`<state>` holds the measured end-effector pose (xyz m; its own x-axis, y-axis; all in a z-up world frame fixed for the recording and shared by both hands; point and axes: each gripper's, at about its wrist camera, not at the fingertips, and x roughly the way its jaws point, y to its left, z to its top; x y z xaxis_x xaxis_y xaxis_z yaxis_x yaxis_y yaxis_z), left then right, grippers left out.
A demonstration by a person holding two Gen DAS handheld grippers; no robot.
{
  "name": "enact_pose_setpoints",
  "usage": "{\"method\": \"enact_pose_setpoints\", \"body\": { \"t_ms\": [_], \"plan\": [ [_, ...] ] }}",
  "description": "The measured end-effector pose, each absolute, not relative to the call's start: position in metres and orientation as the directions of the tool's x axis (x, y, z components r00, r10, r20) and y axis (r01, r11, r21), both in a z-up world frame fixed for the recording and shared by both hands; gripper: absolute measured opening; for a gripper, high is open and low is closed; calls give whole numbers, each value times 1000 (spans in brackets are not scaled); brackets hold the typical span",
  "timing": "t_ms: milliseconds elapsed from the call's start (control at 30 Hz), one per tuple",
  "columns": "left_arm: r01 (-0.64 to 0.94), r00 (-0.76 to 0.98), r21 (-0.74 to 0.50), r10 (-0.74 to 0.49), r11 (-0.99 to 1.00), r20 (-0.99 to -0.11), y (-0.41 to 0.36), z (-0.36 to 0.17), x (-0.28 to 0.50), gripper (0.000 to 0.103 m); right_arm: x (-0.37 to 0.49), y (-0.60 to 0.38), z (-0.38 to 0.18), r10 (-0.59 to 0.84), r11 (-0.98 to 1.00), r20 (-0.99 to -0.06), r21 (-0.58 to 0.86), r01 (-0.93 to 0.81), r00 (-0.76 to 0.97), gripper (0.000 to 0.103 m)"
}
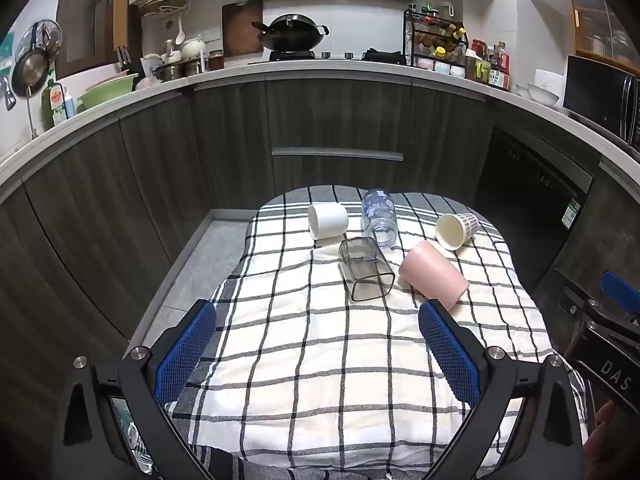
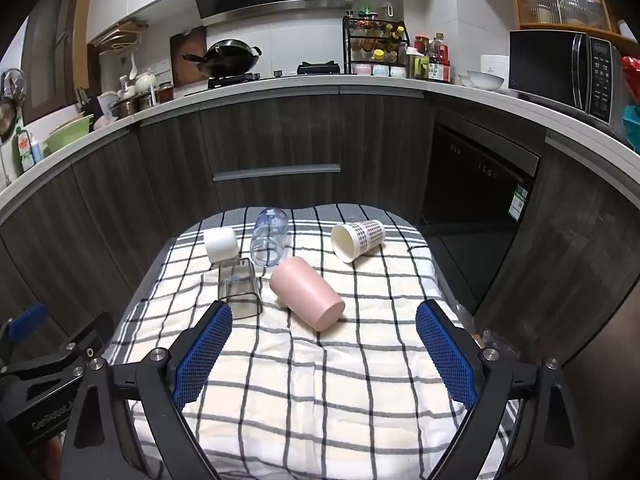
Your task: Flip cup upside down
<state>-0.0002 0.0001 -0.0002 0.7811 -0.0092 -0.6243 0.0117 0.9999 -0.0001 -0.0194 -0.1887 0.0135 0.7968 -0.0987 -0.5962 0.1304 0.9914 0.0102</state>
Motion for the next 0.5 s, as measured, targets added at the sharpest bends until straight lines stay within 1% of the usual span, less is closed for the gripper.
{"method": "enact_pose_setpoints", "body": {
  "t_ms": [500],
  "plan": [
    [13,784,4,-8,1000,-620,1,4,-2,103,-22,-190,16,-99,991,-595,9,130,797,93]
  ]
}}
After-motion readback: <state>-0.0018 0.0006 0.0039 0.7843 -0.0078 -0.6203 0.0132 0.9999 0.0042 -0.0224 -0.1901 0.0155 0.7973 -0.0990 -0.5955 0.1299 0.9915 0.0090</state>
